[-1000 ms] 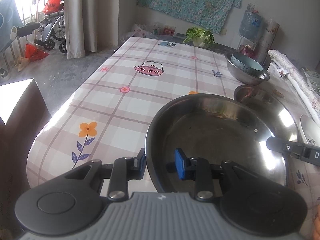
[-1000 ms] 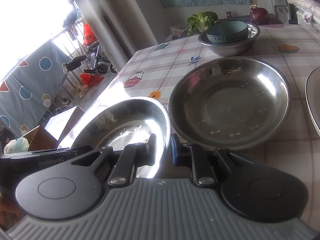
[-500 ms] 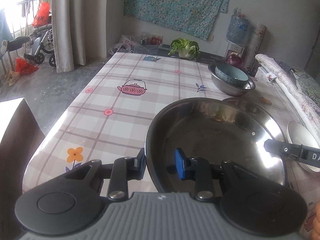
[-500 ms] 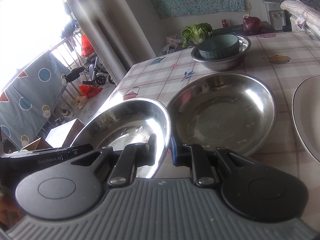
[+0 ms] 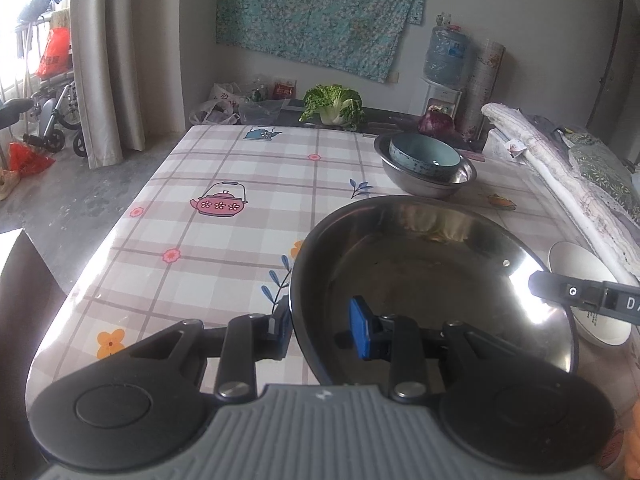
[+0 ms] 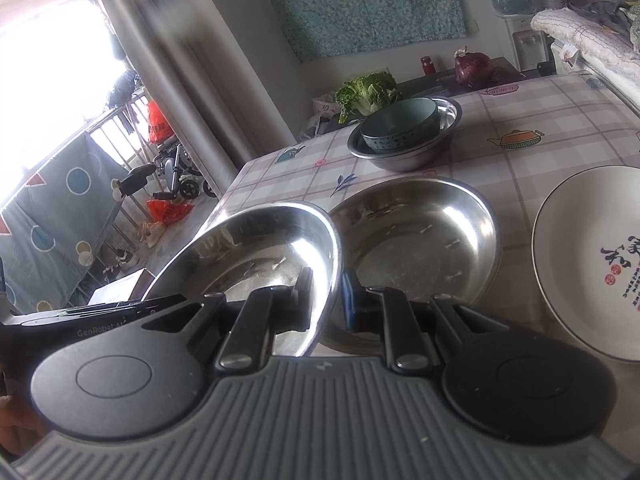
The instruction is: Organize plates and bowls
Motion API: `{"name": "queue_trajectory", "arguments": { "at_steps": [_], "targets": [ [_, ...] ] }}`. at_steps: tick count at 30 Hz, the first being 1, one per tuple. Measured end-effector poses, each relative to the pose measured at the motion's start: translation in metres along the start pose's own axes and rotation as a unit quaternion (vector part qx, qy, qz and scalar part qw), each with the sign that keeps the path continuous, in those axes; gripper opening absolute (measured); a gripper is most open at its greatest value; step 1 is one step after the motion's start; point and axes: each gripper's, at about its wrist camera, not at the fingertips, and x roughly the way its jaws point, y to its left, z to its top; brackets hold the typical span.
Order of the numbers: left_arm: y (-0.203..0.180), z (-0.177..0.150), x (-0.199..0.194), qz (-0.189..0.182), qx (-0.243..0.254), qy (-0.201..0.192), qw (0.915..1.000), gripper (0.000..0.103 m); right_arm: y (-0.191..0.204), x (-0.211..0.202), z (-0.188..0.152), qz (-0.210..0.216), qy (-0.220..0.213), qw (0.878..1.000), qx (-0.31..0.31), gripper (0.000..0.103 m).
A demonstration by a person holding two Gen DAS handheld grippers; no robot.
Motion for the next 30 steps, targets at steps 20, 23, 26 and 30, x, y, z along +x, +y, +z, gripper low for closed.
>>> {"name": "queue_trajectory", "arguments": {
  "at_steps": [20, 23, 26, 30],
  "targets": [
    [-0.061, 0.03, 0.039, -0.029, 0.048, 0.008, 0.9984, 0.031, -0.055, -0.014, 0.013, -0.041, -0.021, 0.998, 0.047, 0.015],
    [-0.073, 0.035, 0.05, -0.03, 0.057, 0.016, 0.9978, 0.031, -0.066, -0.012, 0.014, -0.053, -0.019, 0.997, 0.055, 0.015],
    [-0.08, 0.038, 0.061, -0.029, 0.062, 0.029, 0.9972, 0.032, -0.076, -0.008, 0.016, -0.062, -0.013, 0.996, 0.06, 0.015],
    [-0.083, 0.04, 0.072, -0.023, 0.063, 0.045, 0.9967, 0.032, -0.083, -0.002, 0.016, -0.07, -0.003, 0.996, 0.061, 0.015]
  ]
}}
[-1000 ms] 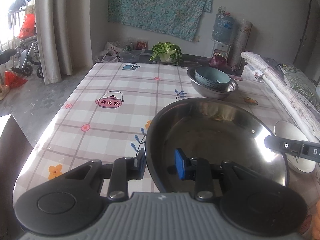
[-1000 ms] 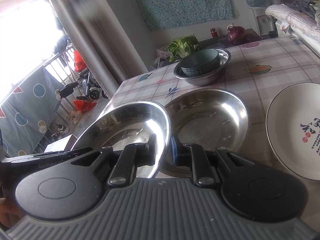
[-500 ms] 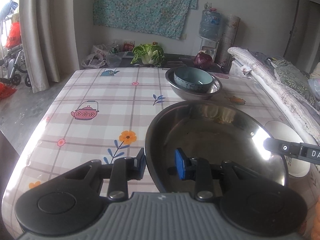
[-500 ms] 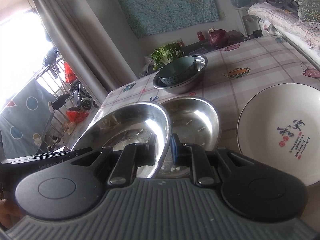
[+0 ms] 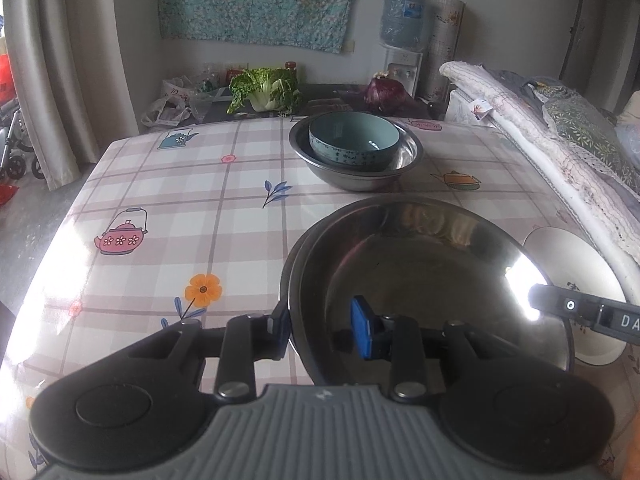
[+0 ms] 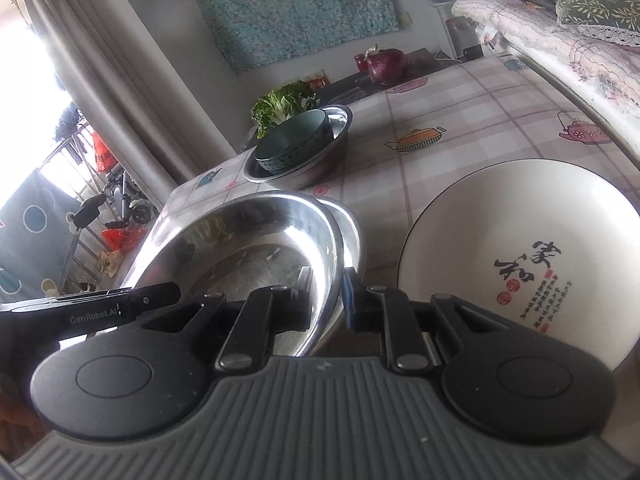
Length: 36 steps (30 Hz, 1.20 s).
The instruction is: Organize plates and bowls
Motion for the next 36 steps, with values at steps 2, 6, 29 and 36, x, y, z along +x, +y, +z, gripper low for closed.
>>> {"name": "queue_trajectory", "arguments": {
  "at_steps": [2, 6, 29, 36],
  "targets": [
    [0.0, 0.0, 0.004, 0.003, -0.002, 0.008, 1.0, 0.032, -0.001, 0.004, 0.0, -0.003, 0.006, 1.0, 0.0, 0.015],
    [0.002, 0.0, 0.009, 0.005, -0.002, 0.02, 0.9998, 0.032, 0.001, 0.011, -0.001, -0.009, 0.015, 1.0, -0.007, 0.015],
    [0.005, 0.002, 0.023, 0.014, 0.007, 0.035, 0.9993, 0.036, 0.012, 0.03, 0.003, -0.041, 0.031, 0.998, -0.04, 0.016],
    [-0.006, 0.004, 0.015, 0.023, 0.027, 0.012, 0.9993, 0.055, 0.015, 0.025, 0.008, -0.062, 0.019, 0.997, -0.051, 0.037]
  ]
}}
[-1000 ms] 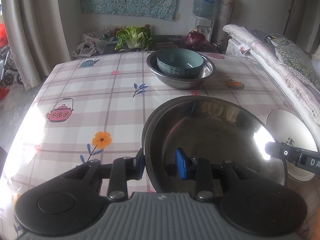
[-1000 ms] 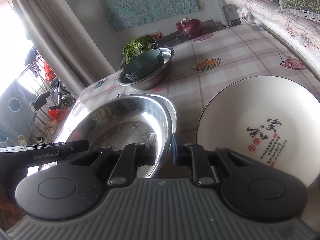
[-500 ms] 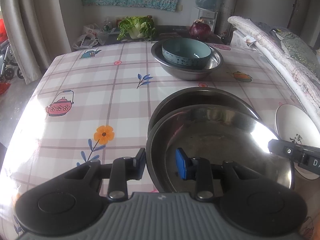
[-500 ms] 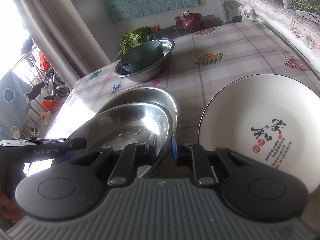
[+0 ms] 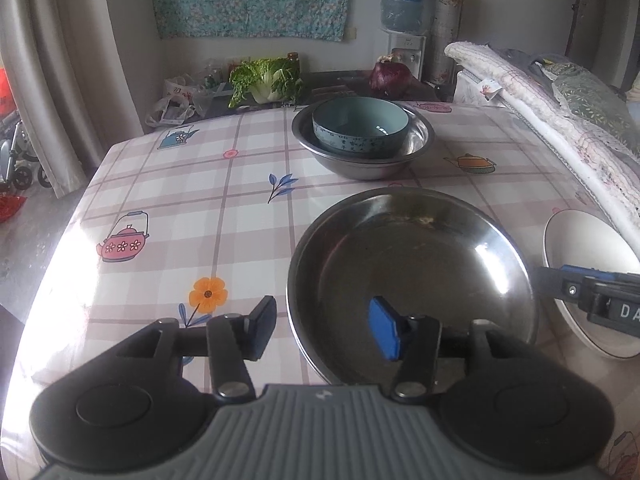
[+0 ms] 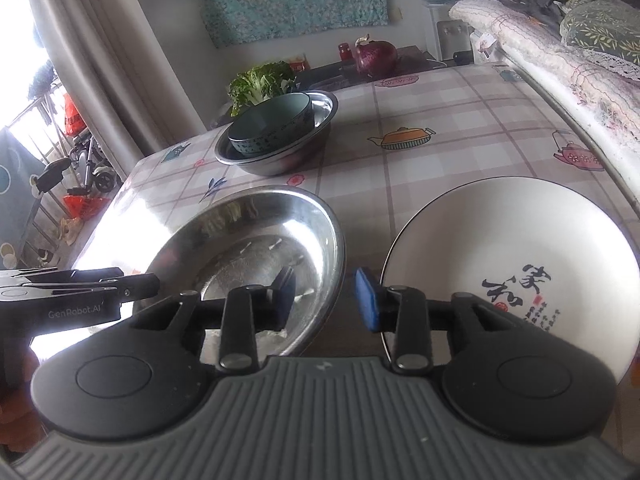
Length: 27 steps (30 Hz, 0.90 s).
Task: Organize plates and bowls
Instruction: 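Open both tools off the stacked dishes and move toward the white plate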
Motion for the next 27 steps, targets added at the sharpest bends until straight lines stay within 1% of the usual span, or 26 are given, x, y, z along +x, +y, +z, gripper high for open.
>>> {"name": "queue_trajectory", "arguments": {
  "at_steps": [2, 8, 13, 15, 19, 23, 27],
  "targets": [
    [-0.001, 0.0, -0.003, -0.001, 0.0, -0.003, 1.0, 0.058, -0.001, -0.003, 0.0, -0.002, -0.005, 1.0, 0.0, 0.043],
    [-0.01, -0.003, -0.015, -0.004, 0.006, -0.018, 0.9998, 0.069, -0.01, -0.018, -0.001, -0.003, -0.02, 1.0, 0.013, 0.052],
    [-0.023, -0.009, -0.037, -0.021, 0.012, -0.047, 0.9986, 0.078, -0.02, -0.036, -0.008, -0.006, -0.027, 0.999, 0.023, 0.054],
    [-0.031, -0.013, -0.048, -0.037, 0.016, -0.061, 0.9973, 0.082, -0.024, -0.046, -0.013, -0.008, -0.033, 0.999, 0.021, 0.054],
    [-0.054, -0.02, -0.064, -0.078, 0.035, -0.075, 0.9935, 0.082, -0.039, -0.07, -0.024, -0.018, -0.047, 0.998, 0.03, 0.055],
    [-0.085, -0.03, -0.072, -0.131, 0.059, -0.085, 0.9859, 0.082, -0.06, -0.095, -0.034, -0.035, -0.063, 0.996, 0.045, 0.055],
    [-0.121, -0.043, -0.068, -0.177, 0.074, -0.084, 0.9778, 0.082, -0.083, -0.117, -0.043, -0.057, -0.083, 0.993, 0.054, 0.055]
  ]
}}
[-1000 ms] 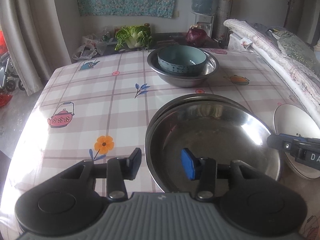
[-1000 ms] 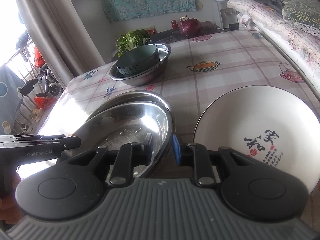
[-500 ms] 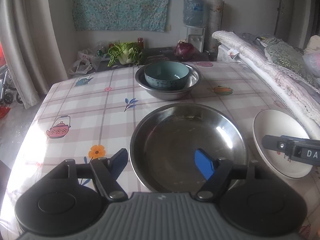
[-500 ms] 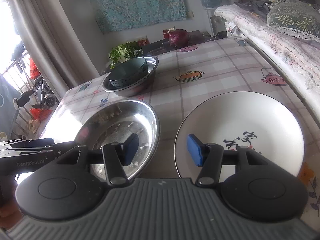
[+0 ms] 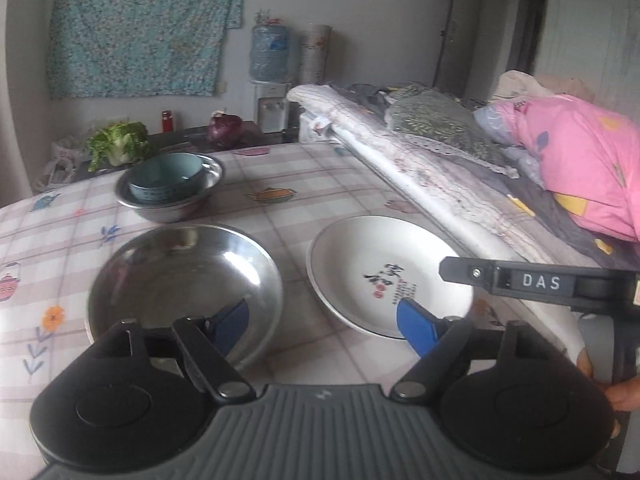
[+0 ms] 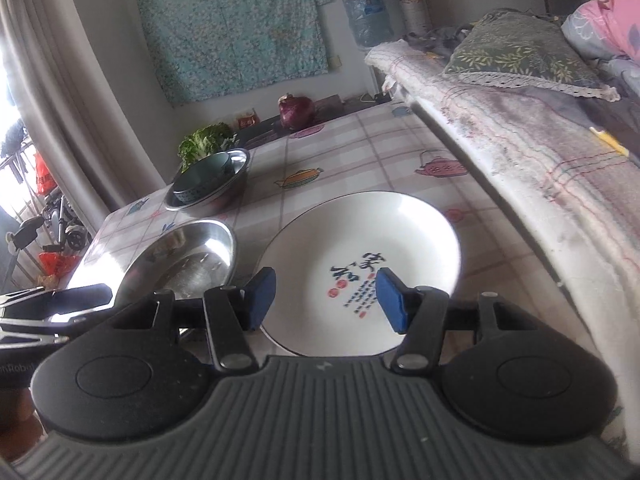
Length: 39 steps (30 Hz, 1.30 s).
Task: Organize plates and bowls
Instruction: 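Open both tools off the stacked dishes and move toward the white plate, then grip the white calligraphy plate rim with the left tool while the right tool grips it too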
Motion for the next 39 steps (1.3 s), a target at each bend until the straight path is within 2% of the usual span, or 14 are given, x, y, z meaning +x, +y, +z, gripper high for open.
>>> {"name": "queue_trajectory", "arguments": {
  "at_steps": [3, 6, 13, 19, 25, 27, 31, 33, 39],
  "targets": [
    [-0.018, -0.008, 0.016, -0.016, -0.014, 0.001, 0.9998, 0.082, -0.02, -0.006, 0.001, -0.018, -0.004, 1.0, 0.004, 0.055],
    [-0.025, -0.013, 0.031, -0.021, -0.057, 0.006, 0.9981, 0.081, -0.04, -0.004, 0.005, -0.029, -0.004, 1.0, 0.004, 0.055],
    [-0.021, -0.018, 0.063, 0.012, -0.132, 0.035, 0.9906, 0.081, -0.077, 0.03, 0.028, -0.032, 0.007, 0.999, 0.01, 0.055],
    [-0.022, -0.018, 0.08, 0.025, -0.135, 0.046, 0.9894, 0.075, -0.088, 0.075, 0.043, -0.02, 0.029, 0.999, 0.012, 0.052],
    [-0.018, -0.015, 0.095, 0.031, -0.147, 0.055, 0.9871, 0.054, -0.095, 0.109, 0.051, -0.003, 0.049, 0.999, 0.021, 0.036],
    [-0.017, -0.015, 0.101, 0.033, -0.144, 0.063, 0.9869, 0.043, -0.097, 0.118, 0.054, 0.002, 0.056, 0.998, 0.023, 0.029],
    [-0.016, -0.015, 0.107, 0.041, -0.145, 0.067, 0.9863, 0.033, -0.102, 0.129, 0.057, 0.015, 0.067, 0.997, 0.033, 0.02],
    [-0.016, -0.014, 0.105, 0.045, -0.149, 0.062, 0.986, 0.021, -0.104, 0.133, 0.058, 0.022, 0.074, 0.996, 0.042, 0.016],
    [-0.017, -0.015, 0.099, 0.066, -0.141, 0.062, 0.9858, 0.02, -0.1, 0.125, 0.053, 0.022, 0.087, 0.995, 0.04, 0.015]
  ]
}}
